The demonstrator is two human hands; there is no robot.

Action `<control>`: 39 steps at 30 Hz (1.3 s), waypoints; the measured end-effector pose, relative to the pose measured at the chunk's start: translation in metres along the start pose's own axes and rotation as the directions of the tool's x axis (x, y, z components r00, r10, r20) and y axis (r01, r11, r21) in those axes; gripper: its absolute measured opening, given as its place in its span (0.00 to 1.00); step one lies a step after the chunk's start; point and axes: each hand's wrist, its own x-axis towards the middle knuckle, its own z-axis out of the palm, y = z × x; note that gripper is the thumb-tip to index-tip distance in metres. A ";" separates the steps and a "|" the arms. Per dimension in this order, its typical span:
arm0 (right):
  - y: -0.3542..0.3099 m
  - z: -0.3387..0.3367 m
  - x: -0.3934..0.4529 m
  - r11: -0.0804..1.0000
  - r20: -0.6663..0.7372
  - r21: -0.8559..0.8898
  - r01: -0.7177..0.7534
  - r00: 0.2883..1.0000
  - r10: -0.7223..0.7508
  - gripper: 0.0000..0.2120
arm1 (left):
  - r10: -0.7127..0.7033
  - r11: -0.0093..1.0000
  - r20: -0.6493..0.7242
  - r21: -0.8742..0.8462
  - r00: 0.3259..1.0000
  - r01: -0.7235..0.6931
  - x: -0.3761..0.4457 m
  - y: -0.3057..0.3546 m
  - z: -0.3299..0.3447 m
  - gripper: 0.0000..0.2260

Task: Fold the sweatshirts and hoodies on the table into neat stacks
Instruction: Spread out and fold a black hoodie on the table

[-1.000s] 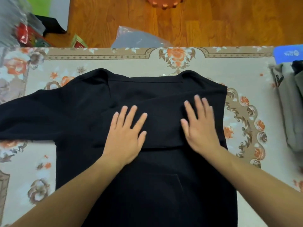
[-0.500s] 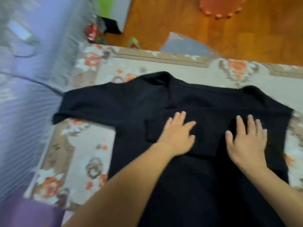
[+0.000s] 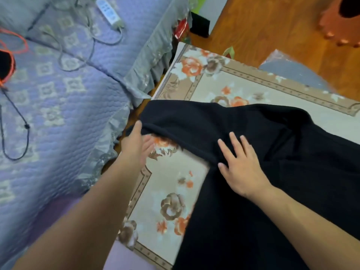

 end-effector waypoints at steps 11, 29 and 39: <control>-0.002 0.000 0.003 1.000 0.211 -0.011 -0.029 0.977 0.030 0.36 | -0.062 0.965 -0.105 -0.260 0.993 0.033 0.019 0.040 -0.010 0.20; -0.007 -0.025 0.018 0.968 0.335 0.063 -0.241 0.919 0.207 0.35 | 0.063 0.930 0.177 -0.369 0.982 0.007 -0.007 0.085 -0.047 0.16; 0.021 -0.042 -0.016 0.940 0.340 0.265 -0.215 0.933 0.117 0.32 | 0.059 0.892 -0.075 0.451 0.995 -0.019 0.026 0.013 0.024 0.38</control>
